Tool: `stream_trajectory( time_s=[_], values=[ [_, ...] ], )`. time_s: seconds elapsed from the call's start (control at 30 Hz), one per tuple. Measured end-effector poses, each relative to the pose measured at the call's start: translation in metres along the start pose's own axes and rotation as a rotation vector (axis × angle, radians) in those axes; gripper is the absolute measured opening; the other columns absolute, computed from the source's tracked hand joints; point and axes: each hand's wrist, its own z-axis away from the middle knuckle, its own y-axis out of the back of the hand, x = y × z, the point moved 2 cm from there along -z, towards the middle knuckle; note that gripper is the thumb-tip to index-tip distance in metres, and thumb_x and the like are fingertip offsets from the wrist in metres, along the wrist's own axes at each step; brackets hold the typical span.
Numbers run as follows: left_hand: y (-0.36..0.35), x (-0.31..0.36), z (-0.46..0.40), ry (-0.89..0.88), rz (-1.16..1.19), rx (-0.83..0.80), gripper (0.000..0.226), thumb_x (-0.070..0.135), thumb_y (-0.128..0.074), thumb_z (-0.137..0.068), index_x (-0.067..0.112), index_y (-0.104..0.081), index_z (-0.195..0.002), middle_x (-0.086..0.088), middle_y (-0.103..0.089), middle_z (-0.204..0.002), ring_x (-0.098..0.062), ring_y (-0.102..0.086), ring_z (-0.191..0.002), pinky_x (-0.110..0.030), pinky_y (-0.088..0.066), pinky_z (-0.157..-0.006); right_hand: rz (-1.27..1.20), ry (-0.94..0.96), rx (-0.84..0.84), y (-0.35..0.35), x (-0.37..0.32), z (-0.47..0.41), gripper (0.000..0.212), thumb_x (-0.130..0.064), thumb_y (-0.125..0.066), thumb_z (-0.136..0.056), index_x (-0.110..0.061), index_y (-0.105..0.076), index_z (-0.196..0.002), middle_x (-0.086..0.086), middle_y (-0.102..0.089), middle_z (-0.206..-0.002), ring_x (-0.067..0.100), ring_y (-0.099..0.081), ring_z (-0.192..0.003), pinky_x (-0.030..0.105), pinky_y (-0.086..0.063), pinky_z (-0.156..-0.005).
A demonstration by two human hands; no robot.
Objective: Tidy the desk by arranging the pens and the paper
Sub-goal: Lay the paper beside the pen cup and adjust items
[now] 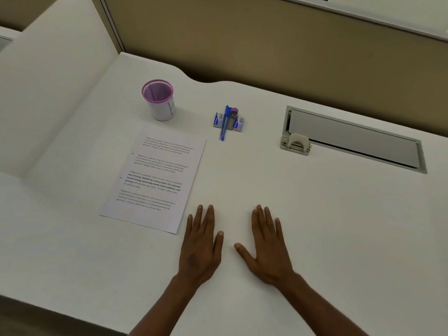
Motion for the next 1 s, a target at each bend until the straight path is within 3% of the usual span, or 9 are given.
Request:
stream_trajectory(
  time_s=[0.2,0.5,0.6,0.67,0.77,0.87,1.0],
  values=[
    [-0.012,0.005,0.001,-0.063,-0.104,-0.079,0.064,0.032,-0.028,-0.101,0.014,-0.001,-0.155,0.002,-0.002,-0.164,-0.02,0.001,-0.152,-0.046,-0.011,-0.122,0.07,-0.093,-0.031,-0.011,-0.026,-0.002,0.088,-0.067,-0.026,-0.097,-0.009,0.003,-0.156,0.008,0.007,-0.166,0.022,0.006,-0.153,0.052,-0.002,-0.12],
    [-0.005,0.009,-0.015,-0.202,-0.031,-0.138,0.063,0.018,-0.032,-0.097,0.019,-0.008,-0.156,0.008,-0.012,-0.163,-0.014,0.0,-0.151,-0.046,-0.017,-0.121,0.031,0.208,-0.117,0.003,0.001,-0.031,0.085,-0.068,-0.031,-0.095,-0.019,0.001,-0.157,-0.004,0.007,-0.166,0.016,0.007,-0.152,0.052,-0.008,-0.121],
    [0.001,0.007,-0.018,-0.142,0.085,-0.094,0.058,0.024,-0.031,-0.103,0.024,-0.008,-0.156,0.012,-0.007,-0.163,-0.012,-0.001,-0.151,-0.04,-0.011,-0.123,-0.066,0.165,-0.08,0.01,0.01,-0.037,0.088,-0.069,-0.038,-0.092,-0.023,0.0,-0.157,-0.006,0.005,-0.166,0.015,0.006,-0.153,0.045,-0.011,-0.123],
    [0.001,0.008,-0.017,-0.128,-0.04,-0.069,0.058,0.034,-0.029,-0.103,0.022,-0.008,-0.156,0.005,-0.001,-0.164,-0.018,0.004,-0.151,-0.039,-0.004,-0.124,-0.017,0.172,-0.081,0.01,0.006,-0.042,0.087,-0.07,-0.035,-0.092,-0.024,-0.002,-0.157,-0.004,0.007,-0.166,0.018,0.009,-0.152,0.047,-0.008,-0.122],
    [-0.004,0.01,-0.015,-0.153,-0.155,-0.093,0.057,0.037,-0.027,-0.103,0.019,-0.014,-0.155,-0.001,0.0,-0.164,-0.023,0.007,-0.151,-0.046,-0.009,-0.123,0.04,0.219,-0.084,0.007,-0.001,-0.043,0.08,-0.068,-0.032,-0.094,-0.025,-0.01,-0.157,-0.003,0.005,-0.166,0.018,0.008,-0.152,0.053,-0.008,-0.121],
    [-0.005,0.008,-0.015,-0.174,-0.104,-0.109,0.054,0.036,-0.027,-0.104,0.021,-0.018,-0.155,0.001,-0.004,-0.164,-0.019,0.006,-0.151,-0.046,-0.011,-0.123,-0.041,0.231,-0.038,0.008,0.001,-0.038,0.072,-0.064,-0.039,-0.095,-0.029,-0.022,-0.155,-0.004,-0.005,-0.166,0.016,0.002,-0.153,0.051,-0.007,-0.122],
    [0.0,0.006,-0.016,-0.066,0.119,-0.003,0.049,0.026,-0.041,-0.103,0.017,-0.032,-0.15,0.0,-0.024,-0.16,-0.013,-0.012,-0.15,-0.042,-0.02,-0.122,-0.302,0.088,0.145,0.014,0.003,-0.043,0.053,-0.049,-0.062,-0.088,-0.029,-0.056,-0.137,-0.004,-0.041,-0.153,0.012,-0.03,-0.145,0.042,-0.025,-0.118]
  ],
)
